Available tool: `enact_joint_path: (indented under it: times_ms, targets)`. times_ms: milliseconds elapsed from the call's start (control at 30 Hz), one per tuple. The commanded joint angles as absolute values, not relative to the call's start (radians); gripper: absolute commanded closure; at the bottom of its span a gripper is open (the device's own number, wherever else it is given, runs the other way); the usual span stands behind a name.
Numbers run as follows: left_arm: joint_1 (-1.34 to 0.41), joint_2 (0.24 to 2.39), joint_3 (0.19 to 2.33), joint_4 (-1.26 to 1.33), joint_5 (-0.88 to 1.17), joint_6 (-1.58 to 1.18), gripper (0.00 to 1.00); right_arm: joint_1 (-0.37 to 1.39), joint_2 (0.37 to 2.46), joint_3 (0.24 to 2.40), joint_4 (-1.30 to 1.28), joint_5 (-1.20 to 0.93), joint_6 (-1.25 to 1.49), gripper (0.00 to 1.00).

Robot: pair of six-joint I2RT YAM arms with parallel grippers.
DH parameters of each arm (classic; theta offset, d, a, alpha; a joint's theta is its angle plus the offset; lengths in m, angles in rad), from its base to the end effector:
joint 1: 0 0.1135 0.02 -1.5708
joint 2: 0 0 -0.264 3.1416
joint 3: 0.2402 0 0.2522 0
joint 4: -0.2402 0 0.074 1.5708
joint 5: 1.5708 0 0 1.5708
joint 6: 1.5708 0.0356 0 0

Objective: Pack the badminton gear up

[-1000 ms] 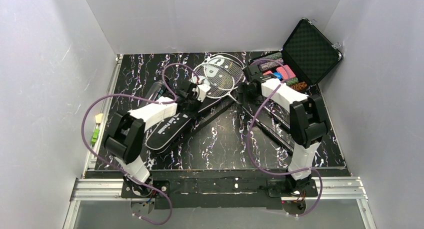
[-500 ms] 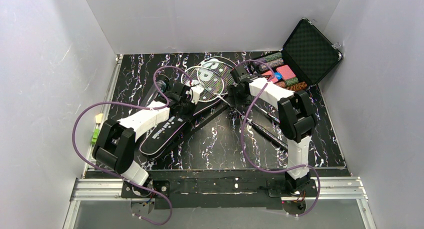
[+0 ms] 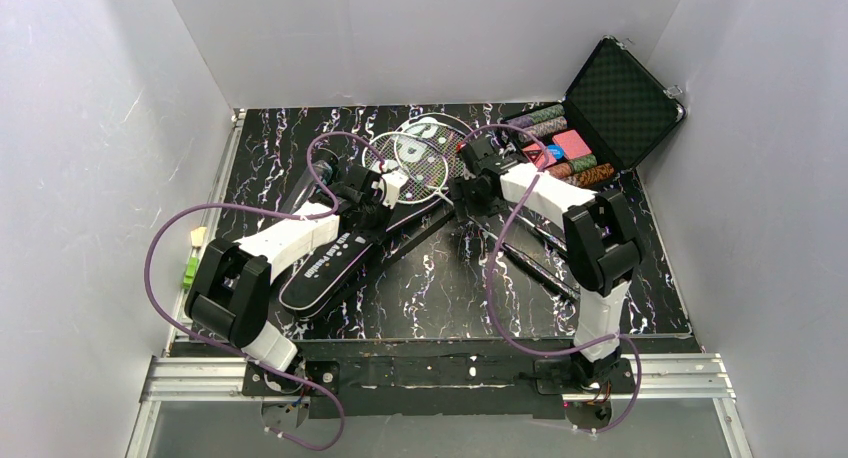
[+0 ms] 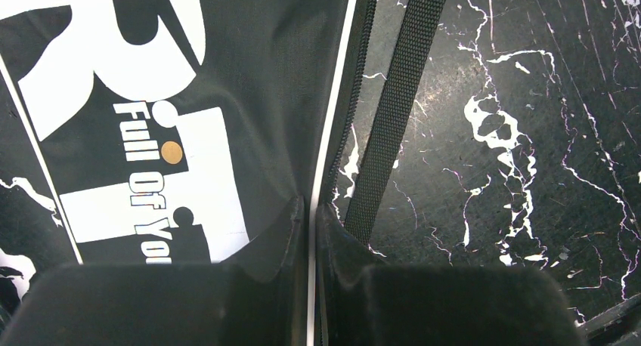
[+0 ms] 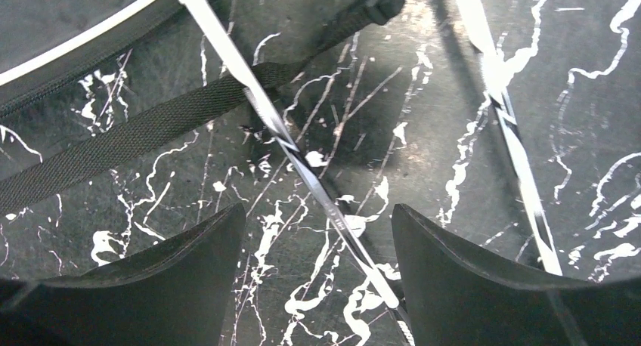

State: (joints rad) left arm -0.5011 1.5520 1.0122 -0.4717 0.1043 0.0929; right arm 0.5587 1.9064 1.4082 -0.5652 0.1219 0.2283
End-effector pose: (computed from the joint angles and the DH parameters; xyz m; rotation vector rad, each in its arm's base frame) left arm 0.2737 -0.1541 0.2103 0.7983 2.4750 -0.2843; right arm 0.3448 0.2104 0.2029 -0.3907 2.5963 0.1130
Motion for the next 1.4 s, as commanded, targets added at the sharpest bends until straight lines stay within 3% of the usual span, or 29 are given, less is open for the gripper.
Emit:
enact_joint_path:
  times_ms: [0, 133, 400, 567, 733, 867, 1033, 1100, 1367]
  targets:
    - [-0.500, 1.502, 1.014, -0.470, 0.095, 0.093, 1.00, 0.585, 1.939, 1.429, -0.540, 0.086, 0.175, 0.21]
    - [-0.499, 1.498, 1.013, -0.469, 0.092, 0.098, 1.00, 0.588, 1.987, 1.457, -0.561, 0.144, 0.171, 0.27]
    - [-0.496, 1.496, 1.014, -0.474, 0.088, 0.100, 1.00, 0.587, 1.998, 1.500, -0.559, 0.216, 0.169, 0.86]
    - [-0.494, 1.493, 1.013, -0.479, 0.085, 0.101, 1.00, 0.582, 1.948, 1.488, -0.539, 0.337, 0.157, 0.98]
    - [-0.494, 1.493, 1.013, -0.480, 0.091, 0.097, 1.00, 0.560, 1.940, 1.495, -0.551, 0.399, 0.135, 0.96]
    - [-0.494, 1.492, 1.010, -0.482, 0.095, 0.095, 1.00, 0.548, 1.934, 1.499, -0.551, 0.438, 0.114, 0.84]
    - [-0.492, 1.492, 1.009, -0.482, 0.097, 0.098, 1.00, 0.536, 1.945, 1.534, -0.571, 0.505, 0.071, 0.51]
    - [-0.493, 1.491, 1.010, -0.484, 0.101, 0.098, 1.00, 0.533, 1.954, 1.555, -0.589, 0.510, 0.068, 0.42]
    - [-0.492, 1.493, 1.020, -0.493, 0.107, 0.101, 1.00, 0.520, 1.983, 1.592, -0.587, 0.476, 0.025, 0.35]
